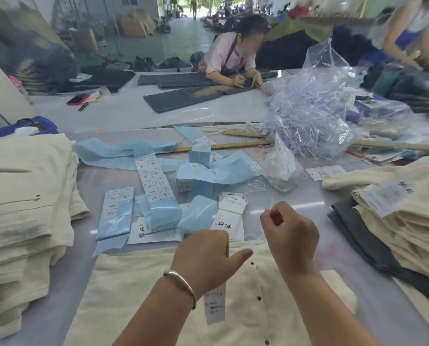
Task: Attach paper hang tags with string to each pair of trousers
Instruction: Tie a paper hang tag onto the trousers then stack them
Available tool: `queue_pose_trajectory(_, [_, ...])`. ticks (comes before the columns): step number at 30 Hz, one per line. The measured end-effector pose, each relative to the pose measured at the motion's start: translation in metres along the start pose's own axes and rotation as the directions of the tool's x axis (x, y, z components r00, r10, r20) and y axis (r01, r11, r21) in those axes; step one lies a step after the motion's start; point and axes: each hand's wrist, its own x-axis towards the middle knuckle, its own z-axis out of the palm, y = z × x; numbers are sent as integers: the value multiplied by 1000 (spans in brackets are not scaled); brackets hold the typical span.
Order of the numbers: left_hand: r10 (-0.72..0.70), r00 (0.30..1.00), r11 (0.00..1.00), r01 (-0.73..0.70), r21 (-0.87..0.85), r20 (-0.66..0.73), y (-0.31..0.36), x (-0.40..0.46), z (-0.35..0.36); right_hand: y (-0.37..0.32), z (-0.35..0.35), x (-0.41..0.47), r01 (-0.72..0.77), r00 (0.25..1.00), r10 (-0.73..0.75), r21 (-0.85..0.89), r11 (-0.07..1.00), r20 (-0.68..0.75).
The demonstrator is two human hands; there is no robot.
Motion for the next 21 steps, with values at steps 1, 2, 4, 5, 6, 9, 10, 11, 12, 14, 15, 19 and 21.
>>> queue_pose_trajectory(1, [-6,1000,1000,6,7,-1,3,-5,-2,-3,-6,0,-28,1000,28,13,1000,2])
queue_pose_trajectory(2, [-7,1000,1000,7,-1,-8,5,-10,-5,-7,-11,-2,-58,998,57,46,997,16])
queue_pose_trajectory(4, [33,999,999,-33,-28,-12,7,-17,-9,-18,-22,-8,-166,984,150,178,970,97])
queue_pose_trajectory(5, [67,998,997,-67,-39,-1,7,-21,-10,-23,-26,-13,-230,968,195,257,939,156])
queue_pose_trajectory(6, [98,995,994,-97,-48,15,9,-25,-11,-28,-30,-19,-283,953,226,321,904,203])
queue_pose_trajectory(9, [136,991,990,-136,-26,2,12,-37,-11,-39,-43,-35,-340,931,246,394,854,271])
queue_pose_trajectory(10, [147,989,989,-147,-5,-15,12,-40,-10,-42,-47,-39,-349,925,242,404,846,291])
queue_pose_trajectory(11, [162,987,987,-162,3,-24,13,-44,-9,-43,-51,-42,-354,920,234,415,838,314])
queue_pose_trajectory(12, [170,985,985,-170,-7,-25,13,-47,-9,-43,-54,-43,-355,916,222,418,836,333])
queue_pose_trajectory(14, [150,989,982,-147,-120,12,10,-52,-9,-40,-62,-45,-319,920,176,407,856,351])
queue_pose_trajectory(15, [114,992,962,-96,-254,58,8,-55,-9,-37,-65,-46,-305,919,147,422,854,366])
queue_pose_trajectory(19, [49,969,646,153,-747,241,-1,-67,-11,-26,-80,-49,-582,730,77,557,593,679])
queue_pose_trajectory(21, [80,962,565,172,-807,261,-5,-73,-12,-23,-85,-51,-733,591,-23,548,403,806])
